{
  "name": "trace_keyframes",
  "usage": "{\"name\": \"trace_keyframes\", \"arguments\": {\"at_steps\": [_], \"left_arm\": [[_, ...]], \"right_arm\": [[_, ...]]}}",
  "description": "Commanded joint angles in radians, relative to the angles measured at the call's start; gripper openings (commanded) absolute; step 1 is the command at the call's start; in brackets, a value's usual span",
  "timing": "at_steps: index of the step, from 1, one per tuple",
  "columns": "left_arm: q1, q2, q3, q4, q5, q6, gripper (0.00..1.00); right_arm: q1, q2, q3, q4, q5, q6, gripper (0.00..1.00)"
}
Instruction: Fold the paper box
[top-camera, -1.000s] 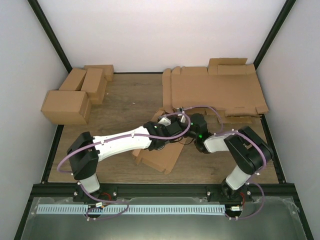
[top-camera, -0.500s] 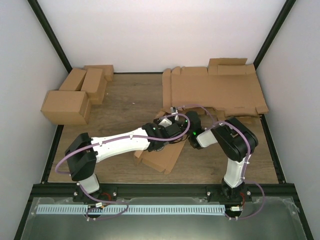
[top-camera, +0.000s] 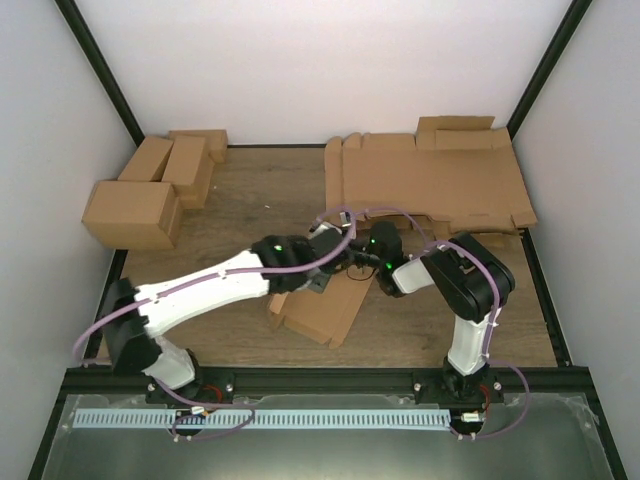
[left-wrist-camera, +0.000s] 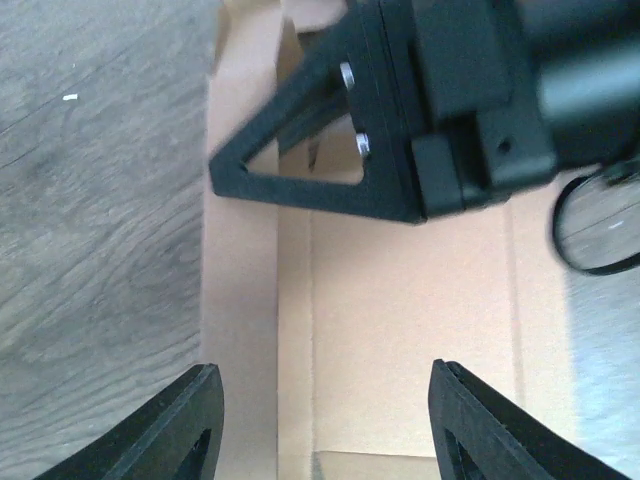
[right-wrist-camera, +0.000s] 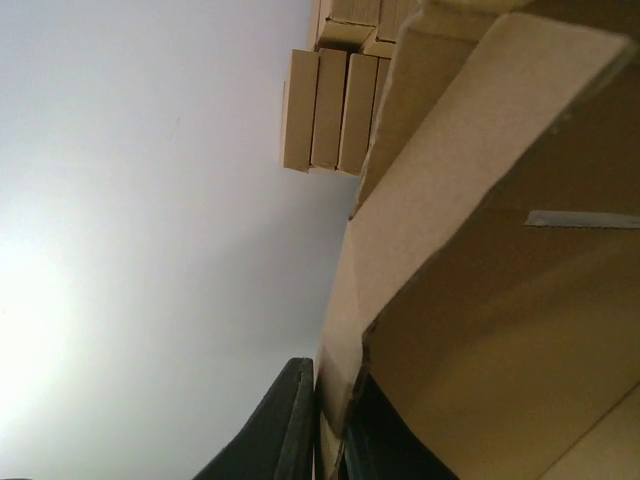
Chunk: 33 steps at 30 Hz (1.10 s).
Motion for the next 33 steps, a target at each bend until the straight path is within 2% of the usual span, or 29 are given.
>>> {"name": "trace_keyframes", "arguments": {"at_steps": [1, 7, 12, 14, 19, 24, 29, 33], "left_arm": [[0.084, -0.147, 0.025, 0.047, 0.181, -0.014, 0.58], [0.335, -0.248, -0.127, 0.162, 0.392, 0.048, 0.54], [0.445, -0.247, -0.266, 0.286, 0.577, 0.111, 0.44], [0.457, -0.241, -0.294, 0.321, 0.611, 0.132, 0.37], [0.468, -0.258, -0.360, 0.424, 0.691, 0.140, 0.34], [0.474, -0.230, -0.382, 0.437, 0.715, 0.137, 0.23], [0.476, -0.255, -0.401, 0.465, 0.750, 0.138, 0.24], [0.478, -0.247, -0.418, 0.486, 0.806, 0.142, 0.23]], "right_arm": [[0.001, 0.004, 0.024, -0.023, -0.008, -0.045, 0.07], [0.000, 0.000, 0.038, -0.053, -0.012, -0.064, 0.08], [0.002, -0.002, 0.051, -0.084, -0.018, -0.083, 0.09], [0.002, -0.006, 0.053, -0.097, -0.015, -0.090, 0.09], [0.002, -0.010, 0.052, -0.114, -0.015, -0.101, 0.11], [0.002, -0.020, 0.065, -0.151, -0.016, -0.125, 0.13], [0.002, -0.039, 0.085, -0.207, -0.010, -0.160, 0.13], [0.002, -0.062, 0.094, -0.254, -0.003, -0.198, 0.20]]}}
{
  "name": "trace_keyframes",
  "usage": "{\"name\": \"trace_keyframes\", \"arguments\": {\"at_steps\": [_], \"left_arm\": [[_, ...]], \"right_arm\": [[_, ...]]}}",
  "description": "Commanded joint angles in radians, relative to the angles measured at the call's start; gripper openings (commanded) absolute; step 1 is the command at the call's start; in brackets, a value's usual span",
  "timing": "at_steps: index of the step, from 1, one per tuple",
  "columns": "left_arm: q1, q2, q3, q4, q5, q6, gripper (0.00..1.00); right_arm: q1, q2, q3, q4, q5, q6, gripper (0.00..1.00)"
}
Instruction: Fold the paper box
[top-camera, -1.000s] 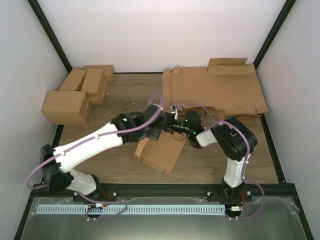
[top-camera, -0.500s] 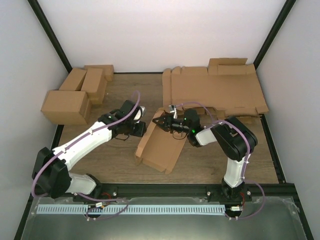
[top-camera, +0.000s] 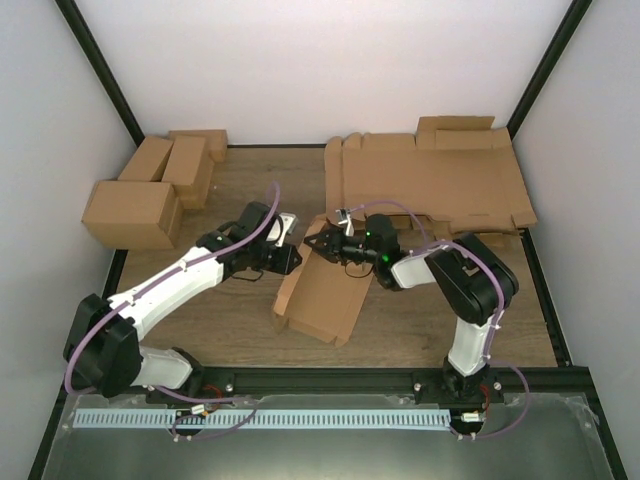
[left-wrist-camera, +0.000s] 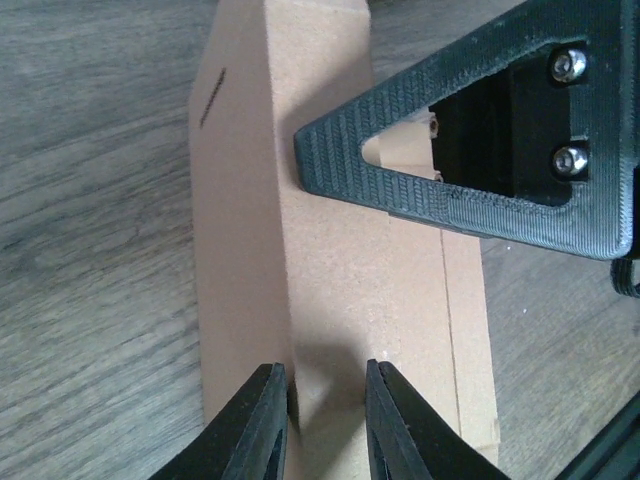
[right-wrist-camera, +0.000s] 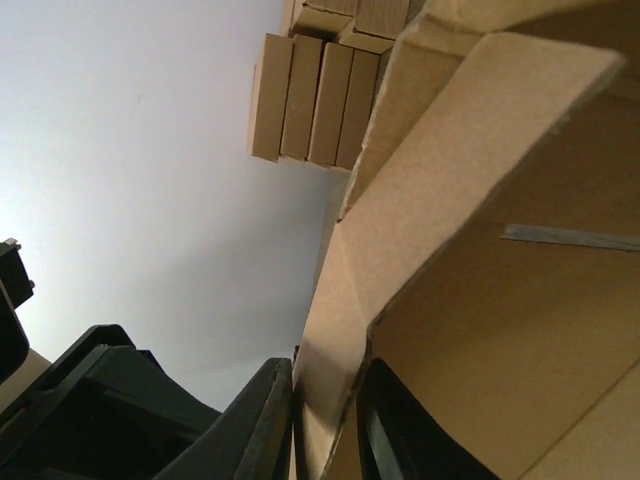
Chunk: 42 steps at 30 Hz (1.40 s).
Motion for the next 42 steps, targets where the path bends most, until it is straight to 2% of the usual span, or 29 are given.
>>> {"name": "trace_keyframes", "arguments": {"at_steps": [1, 5, 7, 8, 11, 14, 16, 18, 21, 24, 30, 33, 39, 42], "left_arm": [[0.005, 0.004, -0.023, 0.046, 0.088, 0.018, 0.22], [0.005, 0.030, -0.035, 0.042, 0.076, 0.019, 0.17], [0.005, 0.026, -0.040, 0.049, 0.080, 0.015, 0.17], [0.005, 0.026, -0.043, 0.052, 0.084, 0.013, 0.17], [0.005, 0.029, -0.047, 0.057, 0.094, 0.009, 0.17], [0.005, 0.035, -0.047, 0.050, 0.076, 0.006, 0.16], [0.005, 0.035, -0.045, 0.046, 0.072, 0.004, 0.16], [0.004, 0.031, -0.045, 0.044, 0.070, 0.003, 0.16], [0.005, 0.032, -0.044, 0.039, 0.061, 0.001, 0.17], [0.005, 0.032, -0.044, 0.037, 0.059, -0.001, 0.16], [0.005, 0.027, -0.044, 0.034, 0.051, -0.004, 0.16], [0.005, 0.025, -0.042, 0.034, 0.053, -0.004, 0.16], [0.005, 0.023, -0.043, 0.034, 0.056, -0.008, 0.16], [0.005, 0.021, -0.048, 0.039, 0.053, -0.020, 0.16]], "right_arm": [[0.001, -0.053, 0.036, -0.113, 0.016, -0.083, 0.21], [-0.006, -0.094, 0.057, -0.249, 0.048, -0.172, 0.25], [-0.014, -0.113, 0.058, -0.286, 0.059, -0.200, 0.36], [-0.017, -0.123, 0.056, -0.302, 0.068, -0.214, 0.39], [-0.030, -0.151, 0.059, -0.352, 0.093, -0.251, 0.40], [-0.048, -0.175, 0.069, -0.408, 0.117, -0.292, 0.47], [-0.062, -0.191, 0.079, -0.451, 0.137, -0.318, 0.56], [-0.078, -0.210, 0.087, -0.489, 0.160, -0.339, 0.75], [-0.107, -0.224, 0.092, -0.517, 0.162, -0.362, 0.78], [-0.120, -0.232, 0.117, -0.570, 0.187, -0.407, 0.71], [-0.122, -0.196, 0.218, -0.697, 0.212, -0.521, 0.32], [-0.122, -0.164, 0.255, -0.721, 0.189, -0.569, 0.18], [-0.118, -0.071, 0.329, -0.761, 0.080, -0.615, 0.06], [-0.114, -0.056, 0.324, -0.772, 0.078, -0.613, 0.04]]}}
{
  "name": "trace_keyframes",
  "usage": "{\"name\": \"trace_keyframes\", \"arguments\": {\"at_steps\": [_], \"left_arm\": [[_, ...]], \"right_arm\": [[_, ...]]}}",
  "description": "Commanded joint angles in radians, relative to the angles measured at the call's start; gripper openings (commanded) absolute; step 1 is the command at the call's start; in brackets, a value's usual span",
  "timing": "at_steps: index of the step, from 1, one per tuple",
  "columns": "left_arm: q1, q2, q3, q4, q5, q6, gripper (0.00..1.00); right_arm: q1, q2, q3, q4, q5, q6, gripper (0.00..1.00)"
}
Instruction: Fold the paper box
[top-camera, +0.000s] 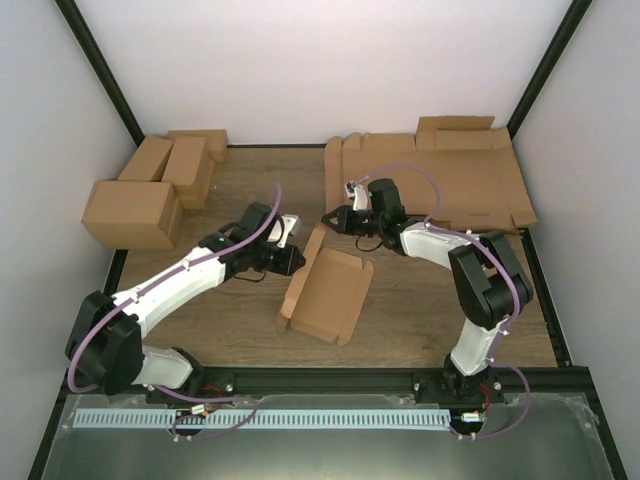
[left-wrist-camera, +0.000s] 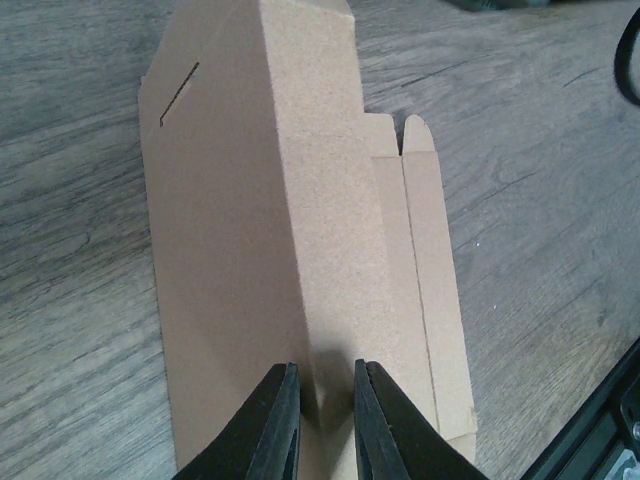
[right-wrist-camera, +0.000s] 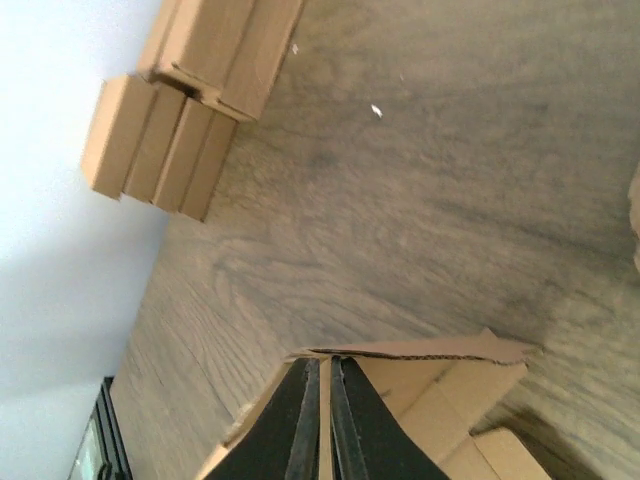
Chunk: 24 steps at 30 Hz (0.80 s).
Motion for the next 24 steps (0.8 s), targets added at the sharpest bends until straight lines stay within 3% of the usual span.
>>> {"name": "trace_keyframes", "arguments": {"at_steps": [1, 24], "left_arm": [[0.003, 0.006, -0.023, -0.019, -0.027, -0.019, 0.16], [0.006, 0.029, -0.042, -0.017, -0.019, -0.021, 0.17]], "right_arm": [[0.006, 0.020, 0.016, -0.043, -0.043, -0.034, 0.04], [0.012, 0.053, -0.040, 0.035, -0.209, 0.007, 0.04]]}}
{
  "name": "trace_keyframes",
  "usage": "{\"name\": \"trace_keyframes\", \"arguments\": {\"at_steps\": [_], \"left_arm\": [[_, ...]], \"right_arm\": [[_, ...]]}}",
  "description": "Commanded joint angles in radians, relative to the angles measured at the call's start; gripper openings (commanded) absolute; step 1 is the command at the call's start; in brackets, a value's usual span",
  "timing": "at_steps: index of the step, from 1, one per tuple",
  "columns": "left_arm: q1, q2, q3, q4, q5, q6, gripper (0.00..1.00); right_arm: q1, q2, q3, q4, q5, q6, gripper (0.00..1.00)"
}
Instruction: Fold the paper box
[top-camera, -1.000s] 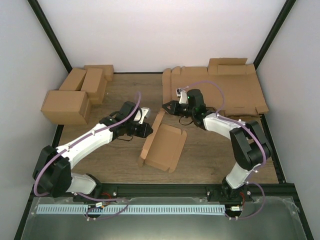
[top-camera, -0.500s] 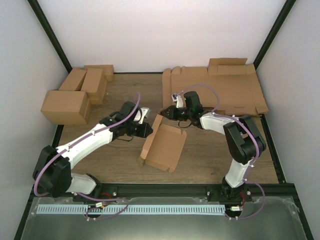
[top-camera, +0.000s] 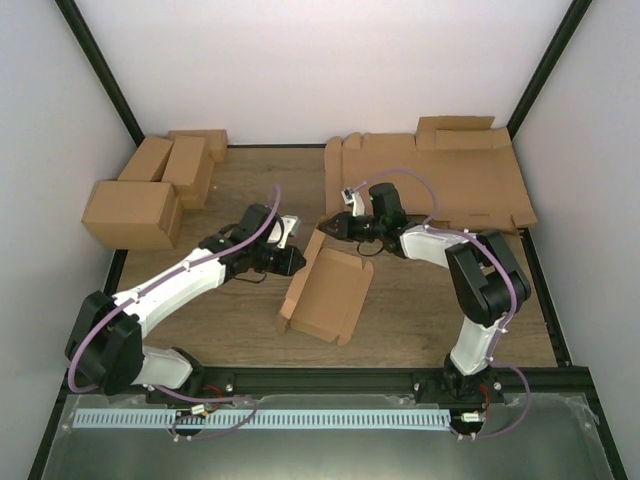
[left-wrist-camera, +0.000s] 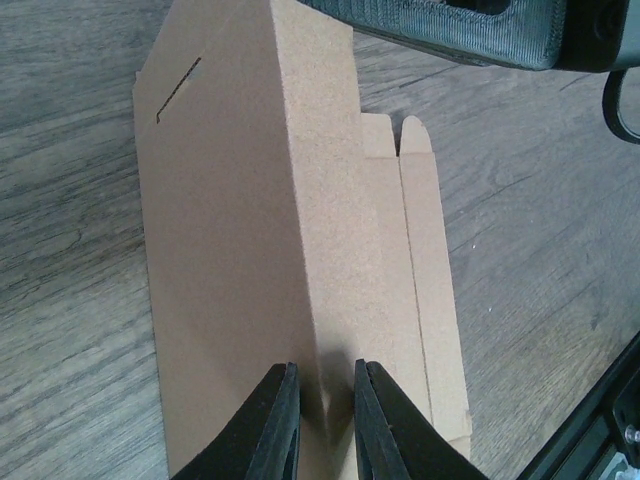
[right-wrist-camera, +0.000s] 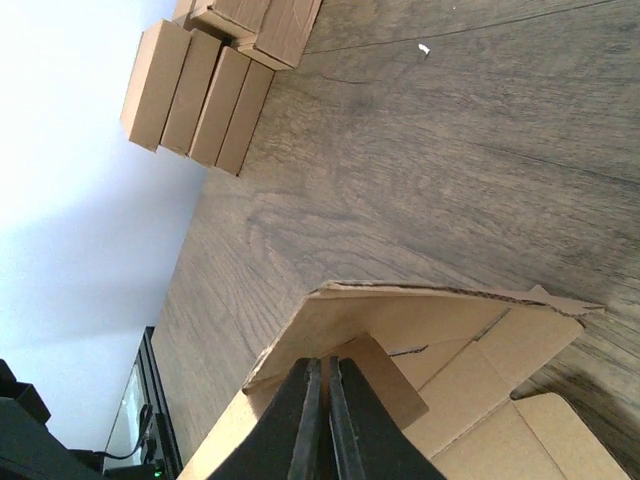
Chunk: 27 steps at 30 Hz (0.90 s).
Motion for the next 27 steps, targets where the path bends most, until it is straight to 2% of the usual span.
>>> {"name": "trace_keyframes", "arguments": {"at_steps": [1, 3, 7, 15, 19, 22, 27], "left_arm": [[0.005, 0.030, -0.023, -0.046, -0.030, 0.000, 0.16], [0.016, 0.028, -0.020, -0.058, -0.044, -0.021, 0.17], [0.083, 0.017, -0.037, -0.065, 0.030, -0.039, 0.17], [0.102, 0.003, -0.036, -0.095, 0.041, 0.003, 0.18], [0.103, 0.004, -0.024, -0.116, 0.016, 0.009, 0.18], [0.110, -0.010, -0.013, -0.128, 0.001, 0.006, 0.23], [0.119, -0.012, 0.012, -0.137, 0.008, 0.012, 0.30]], "right_arm": [[0.009, 0.029, -0.010, 0.019, -0.054, 0.015, 0.04], [0.003, 0.027, -0.021, 0.029, -0.039, 0.016, 0.06], [-0.007, 0.010, -0.049, 0.017, 0.040, -0.020, 0.10], [-0.006, 0.027, -0.057, -0.001, 0.120, -0.088, 0.23], [-0.006, 0.038, -0.039, -0.024, 0.176, -0.173, 0.30], [-0.006, 0.040, -0.025, -0.029, 0.219, -0.239, 0.40], [-0.002, 0.027, -0.032, 0.066, 0.198, -0.427, 0.47]]}}
